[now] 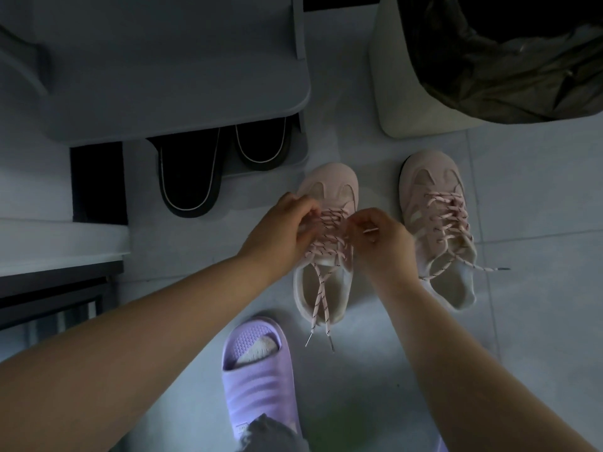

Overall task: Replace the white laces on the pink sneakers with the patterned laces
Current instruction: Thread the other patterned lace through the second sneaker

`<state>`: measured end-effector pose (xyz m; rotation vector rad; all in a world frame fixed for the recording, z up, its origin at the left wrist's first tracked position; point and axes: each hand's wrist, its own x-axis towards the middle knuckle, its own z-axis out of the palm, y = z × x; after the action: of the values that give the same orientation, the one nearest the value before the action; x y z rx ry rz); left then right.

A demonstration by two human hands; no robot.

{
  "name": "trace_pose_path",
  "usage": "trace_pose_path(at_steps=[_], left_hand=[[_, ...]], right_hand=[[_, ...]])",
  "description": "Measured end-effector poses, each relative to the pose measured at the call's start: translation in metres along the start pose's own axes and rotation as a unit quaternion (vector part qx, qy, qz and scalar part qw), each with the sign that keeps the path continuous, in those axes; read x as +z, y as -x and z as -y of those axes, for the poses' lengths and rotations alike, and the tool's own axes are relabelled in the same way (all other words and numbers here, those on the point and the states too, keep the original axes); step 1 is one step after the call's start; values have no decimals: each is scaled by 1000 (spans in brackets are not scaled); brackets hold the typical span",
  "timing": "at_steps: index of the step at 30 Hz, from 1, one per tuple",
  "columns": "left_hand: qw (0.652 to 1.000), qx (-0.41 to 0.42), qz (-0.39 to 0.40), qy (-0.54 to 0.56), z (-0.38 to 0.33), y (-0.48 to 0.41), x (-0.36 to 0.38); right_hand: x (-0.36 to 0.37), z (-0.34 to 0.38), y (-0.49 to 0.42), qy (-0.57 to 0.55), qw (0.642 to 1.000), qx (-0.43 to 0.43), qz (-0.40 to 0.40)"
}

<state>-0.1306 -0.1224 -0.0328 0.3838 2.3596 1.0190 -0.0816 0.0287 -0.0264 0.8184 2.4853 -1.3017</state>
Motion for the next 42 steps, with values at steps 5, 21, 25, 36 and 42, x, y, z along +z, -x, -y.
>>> trace_pose_path(at_steps=[5,21,25,36,42], left_hand=[[998,-14,-9,-58,-9,-10,-4],[995,6,73,-74,-8,-2,-6],[993,52,52,-95,-11,8,-3],[996,-93,17,-1,-7,0,-7],[996,-85,14,22,4,15,-9]], right_hand=[[0,-1,-5,75,997,-28,23],[8,-9,17,49,993,-106,-22],[12,-8,10,40,997,-65,-13],[10,-19,10,51,996,-78,-8],[11,-19,14,-9,998,-63,-10]])
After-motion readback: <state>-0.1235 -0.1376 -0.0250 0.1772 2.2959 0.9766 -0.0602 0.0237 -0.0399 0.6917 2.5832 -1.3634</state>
